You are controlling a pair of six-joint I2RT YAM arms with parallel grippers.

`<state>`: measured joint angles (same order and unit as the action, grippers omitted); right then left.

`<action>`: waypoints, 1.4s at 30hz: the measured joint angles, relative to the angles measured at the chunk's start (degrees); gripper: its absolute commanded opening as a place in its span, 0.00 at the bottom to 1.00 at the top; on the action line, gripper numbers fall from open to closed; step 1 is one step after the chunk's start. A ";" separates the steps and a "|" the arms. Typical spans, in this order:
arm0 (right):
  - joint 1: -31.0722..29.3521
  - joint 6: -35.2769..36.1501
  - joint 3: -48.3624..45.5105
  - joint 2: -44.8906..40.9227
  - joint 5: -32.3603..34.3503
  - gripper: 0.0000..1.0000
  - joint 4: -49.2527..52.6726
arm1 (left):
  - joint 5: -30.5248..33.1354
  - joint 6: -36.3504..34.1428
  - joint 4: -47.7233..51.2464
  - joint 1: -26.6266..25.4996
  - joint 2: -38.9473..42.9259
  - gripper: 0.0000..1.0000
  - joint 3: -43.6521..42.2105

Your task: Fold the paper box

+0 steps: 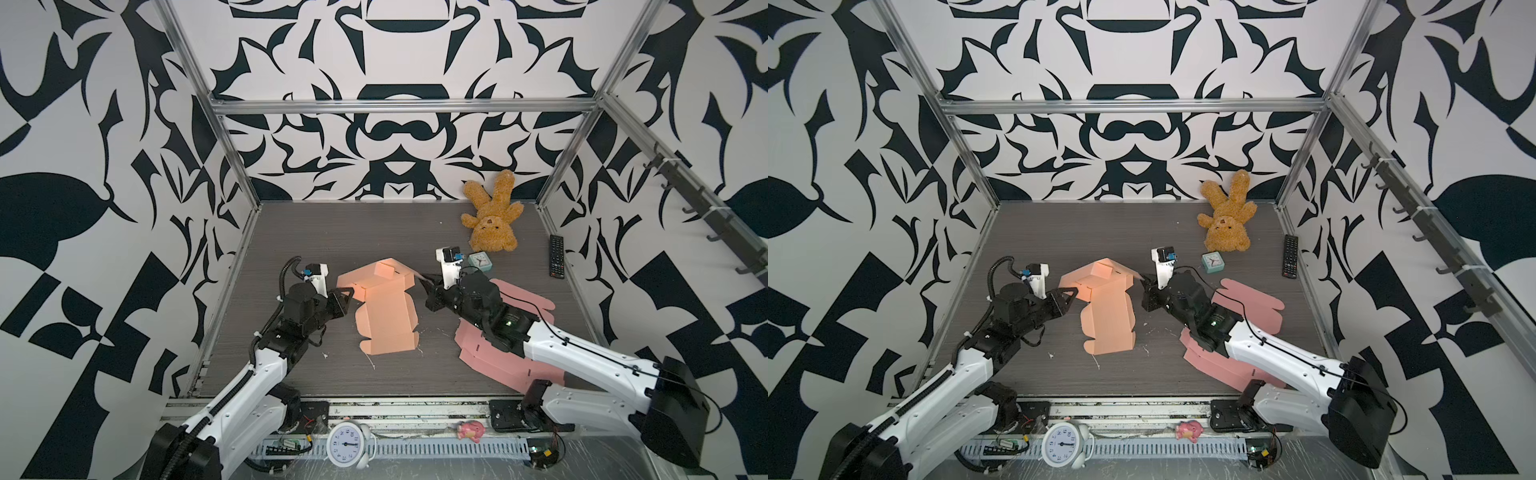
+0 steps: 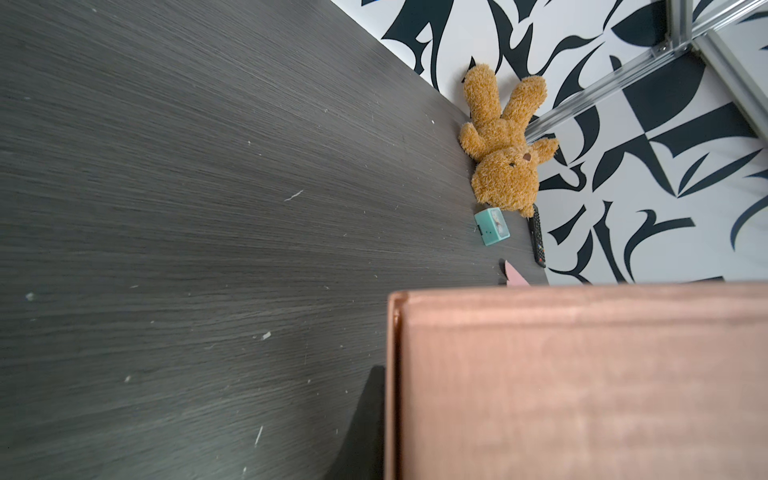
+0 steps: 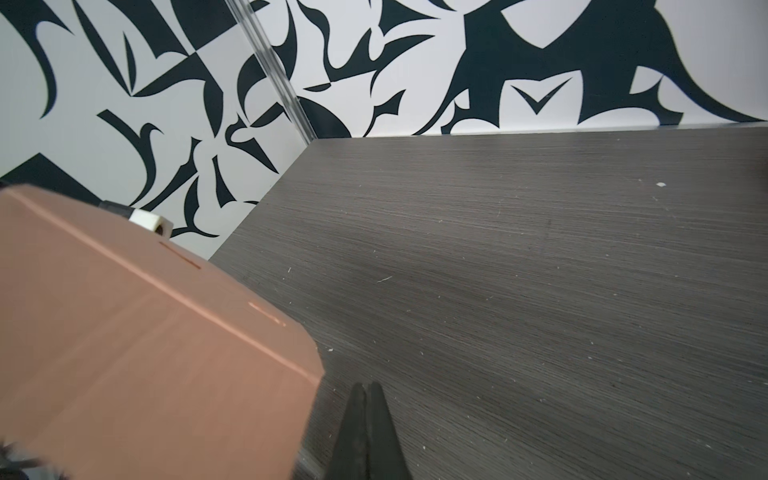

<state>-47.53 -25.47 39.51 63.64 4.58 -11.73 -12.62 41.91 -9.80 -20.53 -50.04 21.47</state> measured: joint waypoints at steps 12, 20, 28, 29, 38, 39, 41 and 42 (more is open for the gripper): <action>0.20 -1.60 -14.58 -5.09 -8.48 0.00 -18.71 | -8.17 5.35 -4.46 4.79 -3.32 0.13 0.02; 0.70 -6.19 -16.37 -0.57 -12.44 0.00 -37.40 | -13.14 5.07 -5.35 4.79 -3.54 0.14 1.75; 0.83 -9.11 -15.52 2.58 -16.02 0.00 -45.07 | -16.39 4.55 -5.38 4.79 -3.72 0.15 3.28; 0.83 -9.38 -15.32 2.97 -16.22 0.00 -45.62 | -16.59 4.52 -5.38 4.79 -3.78 0.15 3.28; 0.85 -11.06 -13.49 4.83 -17.92 0.00 -48.26 | -17.16 3.43 -5.46 4.79 -4.68 0.14 3.28; 0.85 -11.23 -13.25 5.09 -18.08 0.00 -48.61 | -17.18 3.39 -5.44 4.79 -4.92 0.15 3.28; 0.90 -11.45 -12.98 5.40 -18.36 0.00 -49.07 | -17.18 3.23 -5.44 4.79 -5.38 0.15 3.26; 0.90 -11.50 -12.87 5.46 -18.49 0.00 -49.20 | -17.18 3.19 -5.44 4.79 -5.55 0.15 3.26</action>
<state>-46.63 -36.97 26.63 69.10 -13.91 -60.93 -29.80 45.10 -15.25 -15.75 -55.59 24.73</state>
